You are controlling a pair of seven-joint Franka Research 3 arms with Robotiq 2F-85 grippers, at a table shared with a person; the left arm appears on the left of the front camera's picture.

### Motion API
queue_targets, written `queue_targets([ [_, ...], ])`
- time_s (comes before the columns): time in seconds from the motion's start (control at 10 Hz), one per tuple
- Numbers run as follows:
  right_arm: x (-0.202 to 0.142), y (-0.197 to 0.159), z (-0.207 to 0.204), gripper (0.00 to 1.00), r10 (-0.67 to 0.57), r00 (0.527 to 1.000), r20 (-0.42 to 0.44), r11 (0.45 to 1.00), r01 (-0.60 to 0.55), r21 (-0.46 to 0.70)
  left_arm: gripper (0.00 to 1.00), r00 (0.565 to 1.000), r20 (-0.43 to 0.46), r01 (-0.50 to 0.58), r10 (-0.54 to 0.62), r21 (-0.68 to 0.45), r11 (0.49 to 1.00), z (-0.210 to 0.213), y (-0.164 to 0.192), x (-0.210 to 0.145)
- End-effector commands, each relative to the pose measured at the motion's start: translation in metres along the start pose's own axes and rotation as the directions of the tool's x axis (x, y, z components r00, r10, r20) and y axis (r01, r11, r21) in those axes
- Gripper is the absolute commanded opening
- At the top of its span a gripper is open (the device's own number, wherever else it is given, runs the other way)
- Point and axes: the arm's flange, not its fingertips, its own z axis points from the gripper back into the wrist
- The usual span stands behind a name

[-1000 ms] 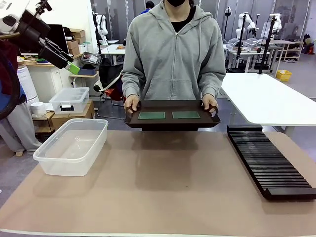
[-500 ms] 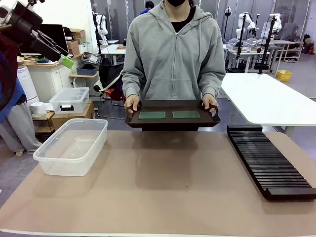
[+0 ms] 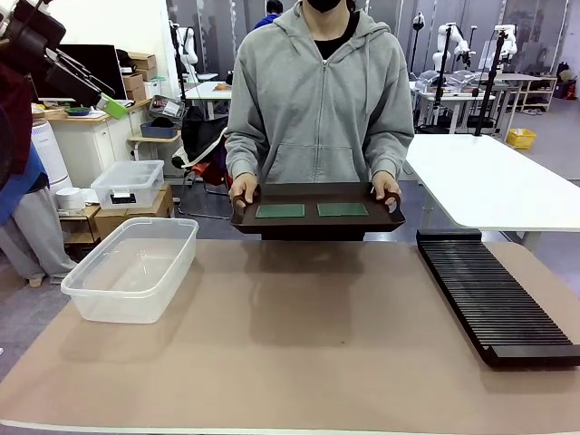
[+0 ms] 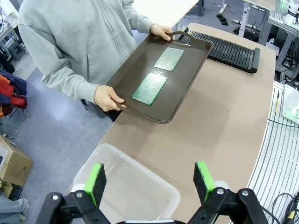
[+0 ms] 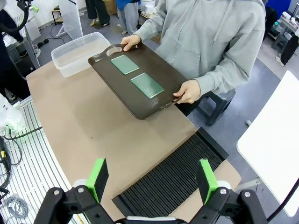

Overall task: Sort PCBs into racks and boxes based on the side picked up.
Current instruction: Pick up the Blank PCB handed by the Human.

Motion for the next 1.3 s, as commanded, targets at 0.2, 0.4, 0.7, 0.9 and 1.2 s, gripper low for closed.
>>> queue_targets([
  [0.2, -0.0004, 0.0006, -0.0016, 1.00, 0.004, 1.000, 0.005, 1.000, -0.004, -0.002, 1.00, 1.000, -0.002, 0.006, -0.006, -0.011, 1.000, -0.0003, -0.0008, -0.0001],
  [0.4, -0.0004, 0.0006, -0.0016, 1.00, 0.004, 1.000, 0.005, 1.000, -0.004, -0.002, 1.00, 1.000, -0.002, 0.006, -0.006, -0.011, 1.000, -0.0003, -0.0008, -0.0001],
  [0.7, -0.0004, 0.0006, -0.0016, 1.00, 0.004, 1.000, 0.005, 1.000, -0.004, -0.002, 1.00, 1.000, -0.002, 0.006, -0.006, -0.011, 1.000, -0.0003, -0.0008, -0.0001],
  [0.9, -0.0004, 0.0006, -0.0016, 1.00, 0.004, 1.000, 0.005, 1.000, -0.004, -0.002, 1.00, 1.000, -0.002, 0.006, -0.006, -0.011, 1.000, -0.0003, -0.0008, -0.0001],
  [1.2, -0.0004, 0.0006, -0.0016, 1.00, 0.004, 1.000, 0.005, 1.000, -0.004, -0.002, 1.00, 1.000, -0.002, 0.006, -0.006, -0.011, 1.000, -0.0003, -0.0008, -0.0001],
])
